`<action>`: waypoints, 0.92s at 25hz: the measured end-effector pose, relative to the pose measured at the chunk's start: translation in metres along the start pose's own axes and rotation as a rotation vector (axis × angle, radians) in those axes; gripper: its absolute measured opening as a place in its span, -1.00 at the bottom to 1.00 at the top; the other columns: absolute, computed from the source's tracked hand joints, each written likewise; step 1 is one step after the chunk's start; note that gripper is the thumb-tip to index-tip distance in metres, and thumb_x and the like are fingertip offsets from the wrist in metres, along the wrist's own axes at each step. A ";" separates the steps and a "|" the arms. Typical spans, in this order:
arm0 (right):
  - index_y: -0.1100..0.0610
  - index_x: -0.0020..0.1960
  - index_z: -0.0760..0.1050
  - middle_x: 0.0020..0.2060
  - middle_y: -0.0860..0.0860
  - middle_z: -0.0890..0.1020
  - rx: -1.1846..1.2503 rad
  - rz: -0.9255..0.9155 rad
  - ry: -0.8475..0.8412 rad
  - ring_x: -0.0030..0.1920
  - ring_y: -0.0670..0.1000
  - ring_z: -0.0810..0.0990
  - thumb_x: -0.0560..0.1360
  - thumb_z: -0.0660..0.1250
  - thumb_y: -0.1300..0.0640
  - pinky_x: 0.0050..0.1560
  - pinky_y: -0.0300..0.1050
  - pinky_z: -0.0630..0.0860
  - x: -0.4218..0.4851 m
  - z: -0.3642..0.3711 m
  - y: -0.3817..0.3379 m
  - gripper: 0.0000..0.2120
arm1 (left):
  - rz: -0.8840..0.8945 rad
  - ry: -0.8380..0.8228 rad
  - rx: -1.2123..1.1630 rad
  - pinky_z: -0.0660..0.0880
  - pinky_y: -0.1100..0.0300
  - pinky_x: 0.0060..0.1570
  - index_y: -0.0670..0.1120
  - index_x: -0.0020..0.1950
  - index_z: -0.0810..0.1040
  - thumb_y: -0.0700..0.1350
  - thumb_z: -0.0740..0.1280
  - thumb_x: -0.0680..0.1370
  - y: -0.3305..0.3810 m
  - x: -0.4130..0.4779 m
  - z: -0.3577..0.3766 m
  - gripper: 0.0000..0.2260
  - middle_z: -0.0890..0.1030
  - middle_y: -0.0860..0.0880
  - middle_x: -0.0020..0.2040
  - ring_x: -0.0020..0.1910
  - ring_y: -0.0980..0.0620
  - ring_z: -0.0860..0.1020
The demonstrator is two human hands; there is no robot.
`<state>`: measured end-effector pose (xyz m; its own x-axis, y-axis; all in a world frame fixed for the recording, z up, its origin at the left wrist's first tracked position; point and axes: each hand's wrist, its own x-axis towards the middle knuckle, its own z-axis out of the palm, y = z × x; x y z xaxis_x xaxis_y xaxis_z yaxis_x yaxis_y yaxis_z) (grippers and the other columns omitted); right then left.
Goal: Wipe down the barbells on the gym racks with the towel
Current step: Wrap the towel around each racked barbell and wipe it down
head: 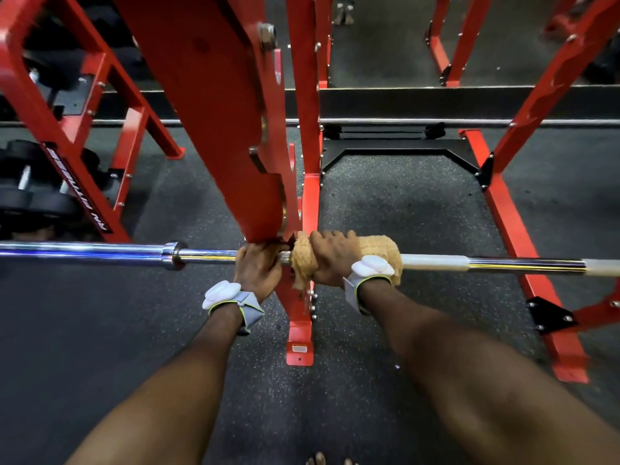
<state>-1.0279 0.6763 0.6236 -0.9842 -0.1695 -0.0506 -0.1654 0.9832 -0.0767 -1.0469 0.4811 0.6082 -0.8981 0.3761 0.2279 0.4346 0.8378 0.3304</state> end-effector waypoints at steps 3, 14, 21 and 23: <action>0.10 0.25 0.36 0.15 0.06 0.54 0.011 -0.050 -0.010 0.16 0.16 0.53 0.31 0.45 -0.19 0.04 0.05 0.33 -0.021 -0.006 0.031 -0.36 | -0.111 -0.176 0.053 0.44 0.06 0.08 0.06 0.09 0.67 0.02 0.11 0.41 0.015 0.008 -0.011 -0.59 0.69 -0.03 0.04 0.07 -0.12 0.61; -0.06 0.07 0.43 -0.05 -0.03 0.58 0.700 0.104 -0.049 0.02 0.12 0.55 0.17 0.50 -0.20 -0.01 0.05 0.42 -0.080 -0.059 0.086 -0.45 | -0.137 -0.655 -0.146 0.44 0.20 0.11 -0.06 0.25 0.59 -0.08 0.26 0.59 0.087 0.021 -0.064 -0.74 0.61 -0.11 0.22 0.17 -0.07 0.56; 0.34 0.21 0.50 -0.01 0.12 0.68 1.566 0.149 -0.027 0.02 0.06 0.65 0.31 0.38 0.46 0.06 -0.12 0.58 -0.114 -0.137 0.052 -0.54 | 0.001 -0.499 -0.280 0.33 0.18 -0.23 -0.14 0.10 0.61 0.01 0.30 0.56 0.125 0.025 -0.108 -0.73 0.57 -0.04 -0.14 -0.10 0.07 0.51; 0.37 0.29 0.48 0.12 0.18 0.65 1.724 0.199 0.014 0.15 0.11 0.64 0.31 0.32 0.53 0.23 -0.02 0.56 -0.121 -0.155 0.037 -0.46 | 0.077 -0.531 -0.464 0.48 0.14 -0.08 -0.18 0.12 0.62 0.03 0.32 0.52 0.129 0.017 -0.124 -0.68 0.59 -0.01 -0.10 -0.10 0.13 0.53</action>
<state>-0.9243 0.7440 0.7811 -0.9815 -0.0549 -0.1833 0.1908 -0.2095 -0.9590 -0.9974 0.5464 0.7685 -0.7233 0.6688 -0.1719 0.3759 0.5902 0.7144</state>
